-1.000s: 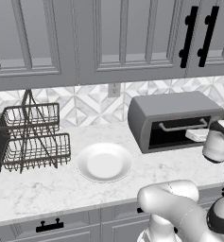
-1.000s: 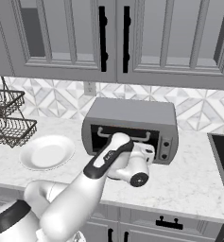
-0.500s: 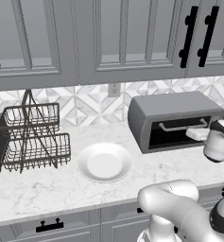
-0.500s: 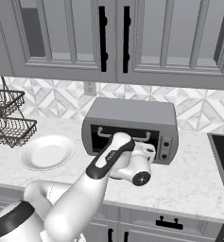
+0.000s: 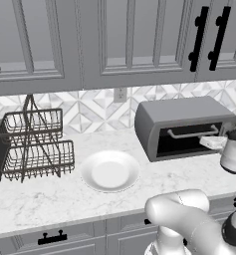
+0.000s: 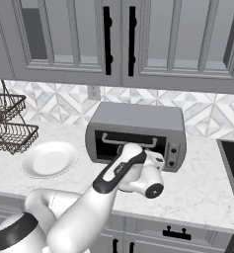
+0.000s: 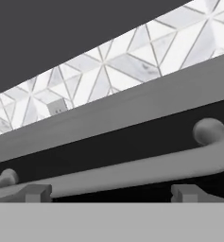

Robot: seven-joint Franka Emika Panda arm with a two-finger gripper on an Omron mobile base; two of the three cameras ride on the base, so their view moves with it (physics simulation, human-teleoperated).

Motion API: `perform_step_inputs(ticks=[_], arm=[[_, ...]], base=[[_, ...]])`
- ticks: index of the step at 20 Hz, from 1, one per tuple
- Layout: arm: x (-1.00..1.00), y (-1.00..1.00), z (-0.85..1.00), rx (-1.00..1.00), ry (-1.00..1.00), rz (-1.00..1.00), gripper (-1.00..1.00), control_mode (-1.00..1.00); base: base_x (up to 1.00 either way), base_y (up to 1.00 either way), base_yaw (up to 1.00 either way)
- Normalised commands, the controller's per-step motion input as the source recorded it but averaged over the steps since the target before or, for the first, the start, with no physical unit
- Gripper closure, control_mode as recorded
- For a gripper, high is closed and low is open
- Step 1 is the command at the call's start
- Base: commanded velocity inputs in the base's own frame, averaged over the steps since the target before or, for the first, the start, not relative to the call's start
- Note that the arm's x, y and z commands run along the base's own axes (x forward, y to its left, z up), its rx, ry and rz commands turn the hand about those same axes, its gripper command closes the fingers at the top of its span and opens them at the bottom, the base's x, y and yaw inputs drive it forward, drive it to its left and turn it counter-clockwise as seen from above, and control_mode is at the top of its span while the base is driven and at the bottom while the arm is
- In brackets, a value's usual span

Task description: Pick up the kebab skewer and baguette bread, and place them inside the toaster oven. Close the toaster oven door and start by setting the timer.

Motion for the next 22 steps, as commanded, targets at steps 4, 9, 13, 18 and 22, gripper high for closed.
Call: perform_step_inputs(ticks=[4,9,13,18,22], arm=[[-0.42,-0.21,0.0,0.0,0.0,-0.01,-1.0,-1.0],[-0.45,-0.74,0.0,0.0,0.0,0.0,-1.0,-1.0],[-0.35,-0.67,0.0,0.0,0.0,0.0,-1.0,-1.0],[-0.29,-0.58,-0.06,-0.02,0.0,0.0,-1.0,-1.0],[-0.09,-0.31,-0.07,-0.03,0.0,-0.01,-1.0,-1.0]], base=[[0.0,0.0,0.0],[0.0,0.0,0.0],[0.0,0.0,0.0],[0.0,0.0,0.0],[0.0,0.0,0.0]])
